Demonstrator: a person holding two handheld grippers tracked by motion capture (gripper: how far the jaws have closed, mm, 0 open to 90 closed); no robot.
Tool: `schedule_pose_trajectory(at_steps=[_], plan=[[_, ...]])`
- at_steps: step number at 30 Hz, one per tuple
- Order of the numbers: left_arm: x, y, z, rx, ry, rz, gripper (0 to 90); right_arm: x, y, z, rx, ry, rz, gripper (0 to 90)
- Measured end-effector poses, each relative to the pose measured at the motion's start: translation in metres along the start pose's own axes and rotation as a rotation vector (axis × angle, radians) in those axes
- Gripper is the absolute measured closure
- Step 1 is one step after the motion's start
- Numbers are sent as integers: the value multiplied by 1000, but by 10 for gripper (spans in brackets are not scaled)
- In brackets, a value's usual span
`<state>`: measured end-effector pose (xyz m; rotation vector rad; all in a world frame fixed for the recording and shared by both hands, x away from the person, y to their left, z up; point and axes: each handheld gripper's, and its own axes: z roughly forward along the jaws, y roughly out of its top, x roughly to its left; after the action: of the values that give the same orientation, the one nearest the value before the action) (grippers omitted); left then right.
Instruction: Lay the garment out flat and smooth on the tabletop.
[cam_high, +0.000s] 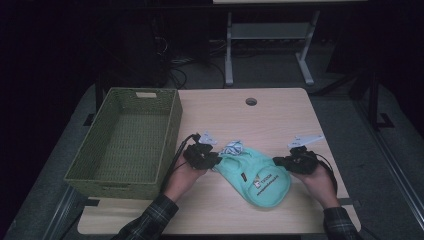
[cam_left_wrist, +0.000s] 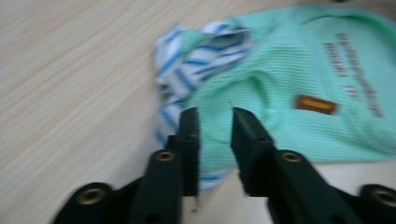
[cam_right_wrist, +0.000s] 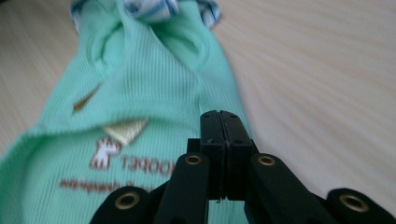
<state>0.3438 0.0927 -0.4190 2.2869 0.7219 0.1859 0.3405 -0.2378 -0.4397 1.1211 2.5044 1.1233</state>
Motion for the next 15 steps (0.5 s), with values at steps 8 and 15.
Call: schedule_pose_trajectory(at_steps=[8,15], plan=[[-8,-4,8,23,-25,29,852,3,27,23,-16,41,-27,883],[14,-6,8,13,54,-36,724,25,34,39,-2,106,-65,896]])
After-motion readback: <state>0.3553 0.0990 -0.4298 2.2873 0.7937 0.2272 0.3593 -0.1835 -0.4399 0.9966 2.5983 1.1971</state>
